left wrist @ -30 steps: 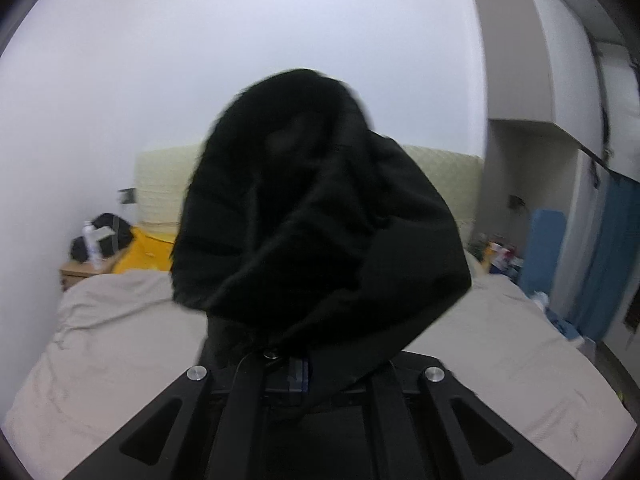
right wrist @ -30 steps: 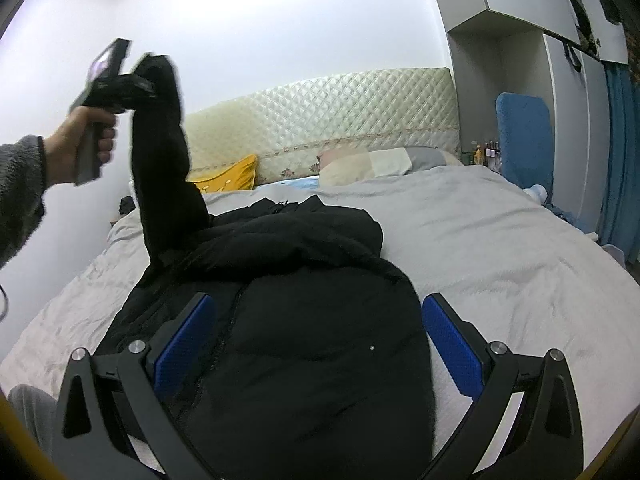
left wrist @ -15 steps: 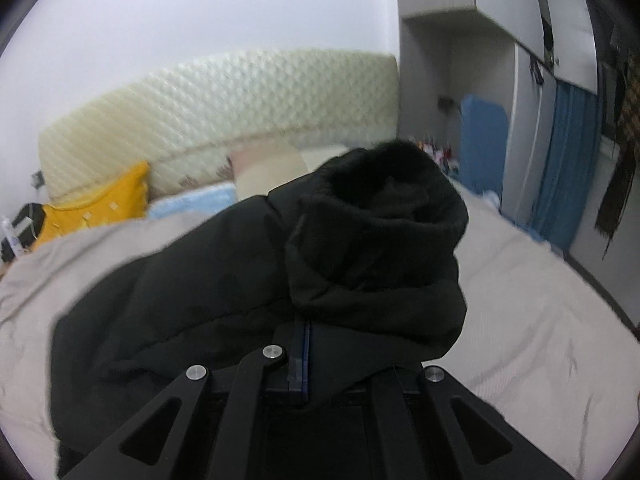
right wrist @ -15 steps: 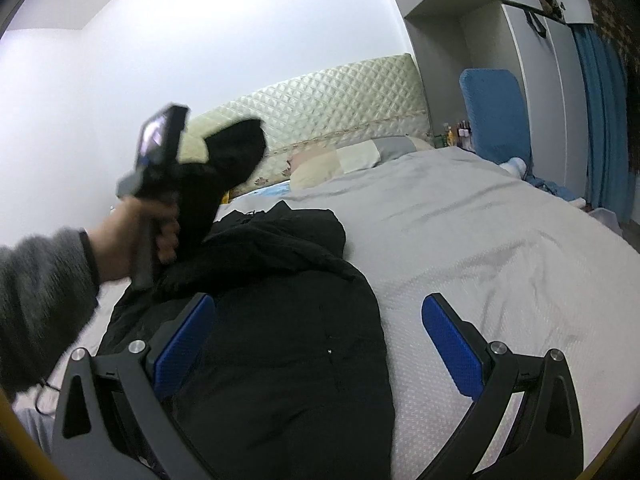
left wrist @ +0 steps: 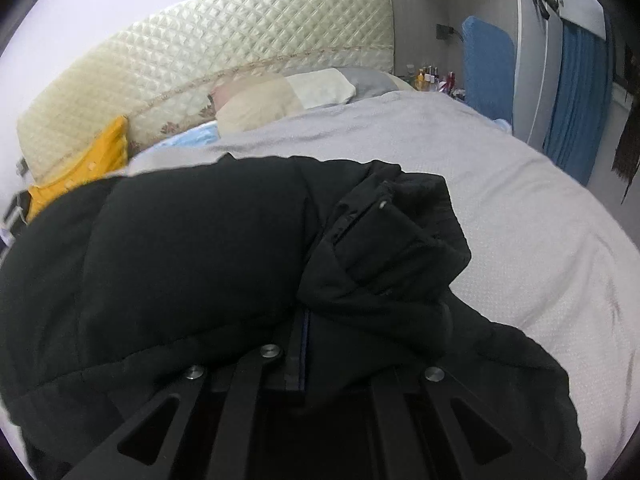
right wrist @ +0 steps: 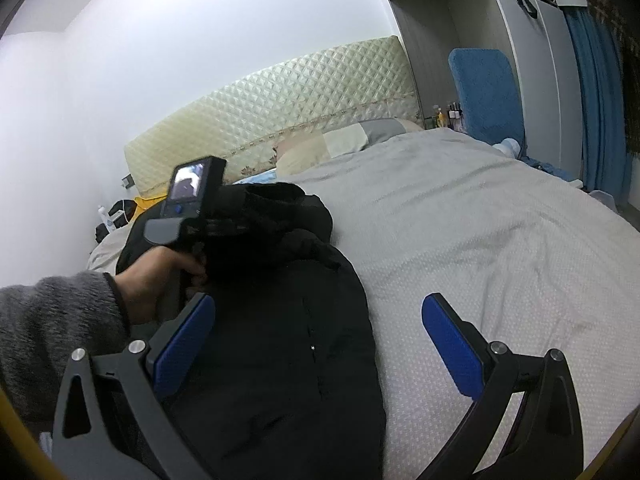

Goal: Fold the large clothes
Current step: 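Lift the sleeve and fold it across the jacket with the left gripper, then press the folded sleeve onto the jacket and open the left gripper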

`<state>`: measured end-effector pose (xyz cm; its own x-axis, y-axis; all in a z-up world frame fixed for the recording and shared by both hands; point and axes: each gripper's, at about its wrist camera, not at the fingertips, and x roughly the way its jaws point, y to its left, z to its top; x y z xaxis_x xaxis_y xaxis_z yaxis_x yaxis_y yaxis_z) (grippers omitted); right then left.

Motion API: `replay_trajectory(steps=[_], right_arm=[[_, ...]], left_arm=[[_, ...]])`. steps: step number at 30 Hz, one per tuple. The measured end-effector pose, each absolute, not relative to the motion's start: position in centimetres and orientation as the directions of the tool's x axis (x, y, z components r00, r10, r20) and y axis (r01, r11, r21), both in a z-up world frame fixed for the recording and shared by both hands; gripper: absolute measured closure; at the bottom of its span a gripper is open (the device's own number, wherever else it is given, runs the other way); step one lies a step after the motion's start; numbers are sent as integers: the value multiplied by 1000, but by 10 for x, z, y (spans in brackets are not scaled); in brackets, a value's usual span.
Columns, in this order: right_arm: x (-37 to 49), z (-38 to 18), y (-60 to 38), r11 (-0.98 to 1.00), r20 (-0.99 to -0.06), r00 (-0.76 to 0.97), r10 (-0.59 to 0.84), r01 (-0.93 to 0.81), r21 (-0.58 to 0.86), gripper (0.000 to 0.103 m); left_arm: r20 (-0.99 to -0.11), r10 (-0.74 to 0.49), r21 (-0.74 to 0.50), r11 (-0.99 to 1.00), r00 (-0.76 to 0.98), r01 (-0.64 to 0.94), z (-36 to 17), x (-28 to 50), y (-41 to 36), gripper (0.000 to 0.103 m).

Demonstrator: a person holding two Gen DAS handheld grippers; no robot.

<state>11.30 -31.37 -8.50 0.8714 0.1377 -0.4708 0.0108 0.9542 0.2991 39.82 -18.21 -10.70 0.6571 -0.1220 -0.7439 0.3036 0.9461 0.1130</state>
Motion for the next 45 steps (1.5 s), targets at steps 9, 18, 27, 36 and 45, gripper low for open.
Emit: replay_trajectory(steps=[9, 18, 27, 36, 45], right_arm=[[113, -90, -308, 968, -477, 873, 102, 24, 251, 0], [118, -90, -286, 983, -481, 873, 86, 5, 185, 0], [121, -95, -264, 990, -499, 860, 104, -39, 139, 0], [139, -104, -250, 964, -490, 840, 233, -134, 229, 0], [202, -136, -234, 870, -492, 750, 441, -224, 439, 0]], left_arm=[[-669, -82, 194, 940, 739, 279, -75, 352, -181, 94], [-715, -139, 175, 913, 685, 369, -74, 312, -156, 91], [-699, -96, 297, 863, 709, 409, -99, 257, -137, 90], [-608, -237, 122, 915, 758, 384, -111, 216, -81, 90], [-594, -310, 24, 916, 742, 402, -113, 216, -66, 90]])
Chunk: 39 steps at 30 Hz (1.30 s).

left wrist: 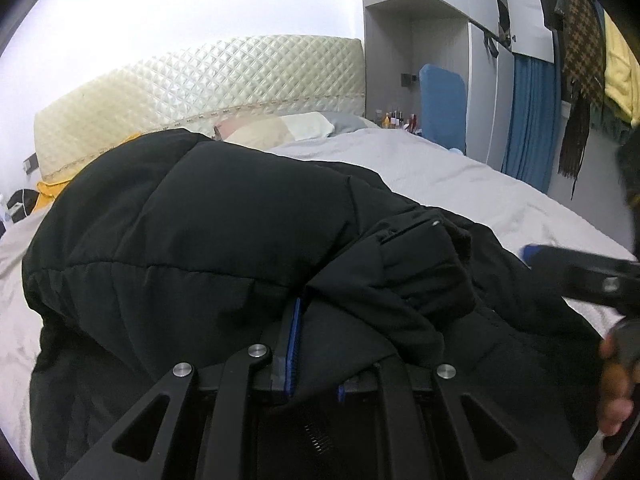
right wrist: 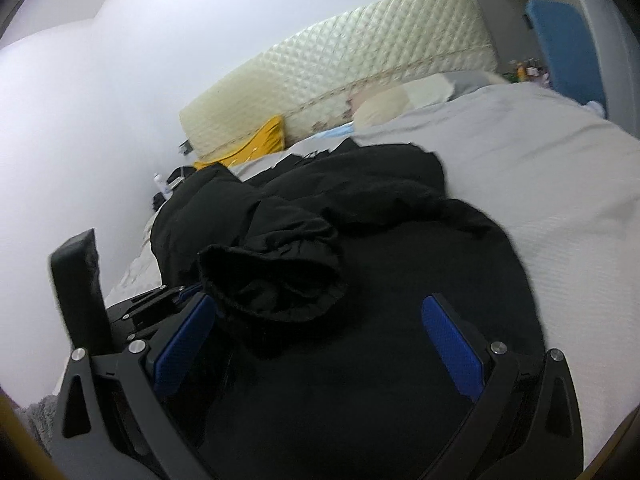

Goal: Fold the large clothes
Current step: 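Press the folded sleeve onto the jacket and open the left gripper, then withdraw both grippers above the jacket with sleeves folded in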

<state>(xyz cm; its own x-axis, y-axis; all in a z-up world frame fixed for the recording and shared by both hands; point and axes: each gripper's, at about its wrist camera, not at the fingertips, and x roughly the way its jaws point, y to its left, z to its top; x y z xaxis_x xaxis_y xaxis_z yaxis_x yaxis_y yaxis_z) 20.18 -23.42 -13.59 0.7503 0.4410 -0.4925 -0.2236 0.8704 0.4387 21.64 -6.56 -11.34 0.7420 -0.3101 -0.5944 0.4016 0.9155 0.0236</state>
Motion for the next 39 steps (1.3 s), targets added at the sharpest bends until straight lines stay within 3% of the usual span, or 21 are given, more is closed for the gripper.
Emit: replay_trajectory(steps=[6, 12, 13, 20, 21, 22, 23, 24, 25, 26, 32, 39], right_arm=[[240, -169, -221, 736, -455, 647, 612, -255, 628, 0], [255, -174, -184, 669, -432, 554, 712, -349, 656, 1], [253, -171, -180, 687, -437, 571, 695, -349, 637, 6], [254, -141, -190, 719, -398, 660, 638, -323, 616, 71], [258, -131, -188, 739, -409, 667, 623, -329, 588, 74], [260, -125, -186, 751, -416, 671, 614, -333, 571, 78], [263, -117, -185, 771, -427, 679, 597, -338, 540, 80], [268, -105, -184, 793, -432, 694, 575, -343, 504, 81], [275, -93, -183, 813, -434, 711, 553, -346, 469, 82], [274, -85, -189, 823, -434, 721, 541, -347, 450, 83], [319, -46, -200, 907, -455, 790, 411, -307, 287, 85], [380, -104, -210, 974, -620, 752, 224, -193, 118, 85]], left_arm=[[-592, -329, -12, 917, 736, 400, -116, 225, -62, 90], [-580, -341, -31, 917, 740, 399, -115, 226, -59, 90], [-577, -342, -32, 917, 742, 398, -114, 226, -59, 90], [-558, -404, -151, 908, 725, 390, -98, 229, -46, 89], [-558, -415, -172, 905, 719, 389, -95, 231, -45, 87], [-555, -428, -198, 901, 713, 387, -91, 231, -42, 78], [-549, -438, -220, 897, 712, 383, -86, 231, -39, 62], [-538, -442, -236, 896, 718, 375, -81, 229, -34, 52], [-525, -446, -247, 895, 725, 372, -77, 227, -31, 33], [-508, -446, -255, 895, 737, 366, -72, 225, -26, 23], [-490, -318, -178, 948, 812, 264, -44, 217, 4, 22], [-531, -191, -133, 981, 825, 142, -48, 221, 34, 22]])
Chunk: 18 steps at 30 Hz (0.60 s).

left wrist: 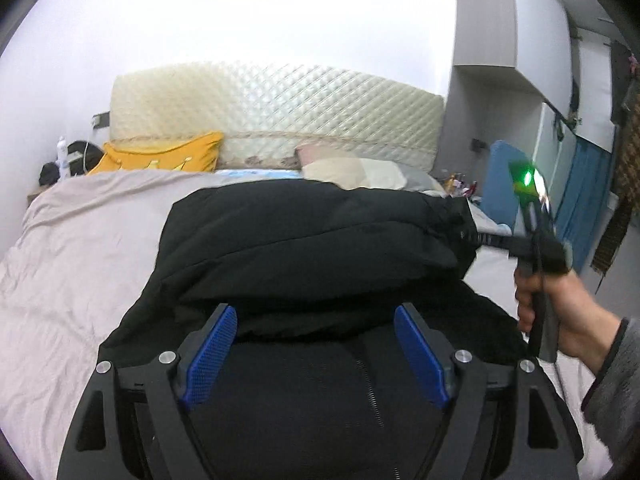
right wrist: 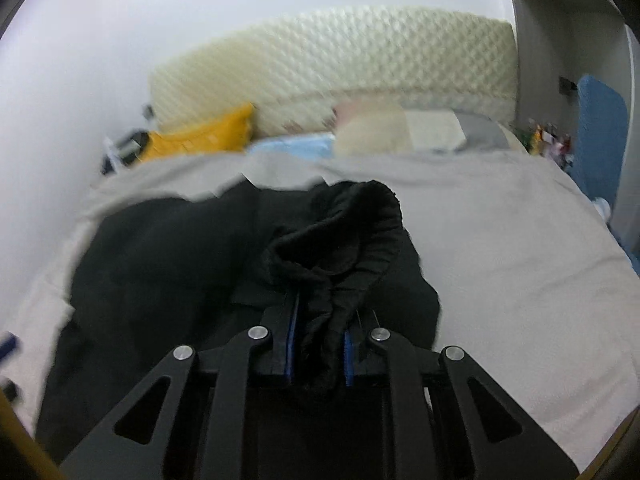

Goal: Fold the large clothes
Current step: 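Withdraw both grippers above the jacket with sleeves folded in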

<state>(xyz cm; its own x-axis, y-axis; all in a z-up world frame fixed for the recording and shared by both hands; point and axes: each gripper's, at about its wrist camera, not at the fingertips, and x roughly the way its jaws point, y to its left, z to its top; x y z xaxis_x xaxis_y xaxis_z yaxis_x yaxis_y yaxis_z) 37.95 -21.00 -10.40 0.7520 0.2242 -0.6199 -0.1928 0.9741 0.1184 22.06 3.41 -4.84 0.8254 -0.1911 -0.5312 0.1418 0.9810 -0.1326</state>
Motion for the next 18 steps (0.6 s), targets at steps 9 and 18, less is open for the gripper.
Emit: replay_trajectory(steps=[9, 18], right_arm=[[398, -157, -224, 986, -665, 729, 162, -149, 76, 83], [361, -137, -238, 974, -630, 744, 221, -137, 180, 15]], left_arm=[[-589, -152, -112, 988, 794, 106, -64, 233, 43, 22], [-598, -142, -117, 989, 788, 90, -60, 221, 47, 22]])
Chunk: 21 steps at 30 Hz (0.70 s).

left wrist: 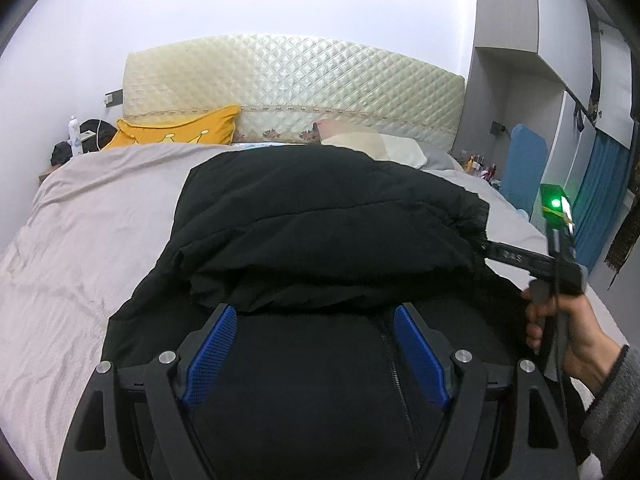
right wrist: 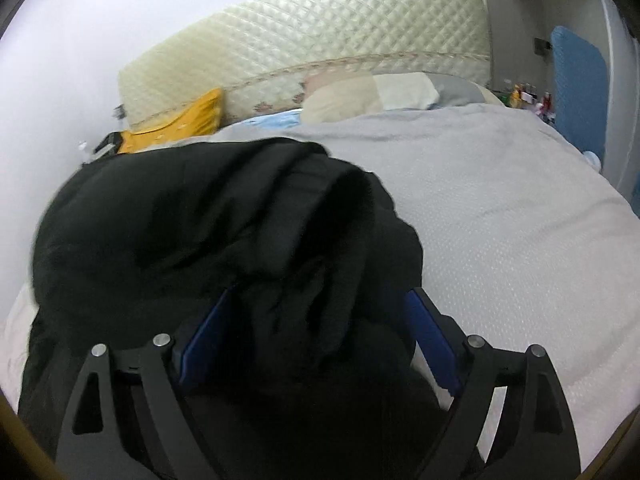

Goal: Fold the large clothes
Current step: 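Withdraw both grippers above the jacket with sleeves folded in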

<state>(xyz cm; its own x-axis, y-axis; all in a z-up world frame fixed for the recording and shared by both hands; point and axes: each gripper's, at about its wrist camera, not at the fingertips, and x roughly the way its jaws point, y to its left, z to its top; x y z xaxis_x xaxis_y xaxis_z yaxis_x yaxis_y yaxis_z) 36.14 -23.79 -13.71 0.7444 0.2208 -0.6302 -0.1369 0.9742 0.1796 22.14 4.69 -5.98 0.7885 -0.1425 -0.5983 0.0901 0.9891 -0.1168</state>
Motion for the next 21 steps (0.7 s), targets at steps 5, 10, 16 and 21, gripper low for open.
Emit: replay_trajectory(steps=[5, 10, 16, 21], right_arm=[[314, -113, -231, 973, -601, 765, 231, -179, 147, 15], [255, -79, -224, 964, -552, 790, 267, -212, 162, 15], [183, -53, -215, 952, -508, 806, 305, -250, 175, 9], [124, -43, -208, 953, -492, 816, 304, -271, 138, 5]], left_arm=[[-565, -140, -121, 989, 813, 87, -43, 196, 49, 22], [-534, -144, -124, 988, 833, 92, -32, 162, 51, 22], [-513, -149, -136, 986, 846, 91, -29, 121, 58, 15], [-479, -163, -154, 983, 863, 100, -18, 95, 64, 9]])
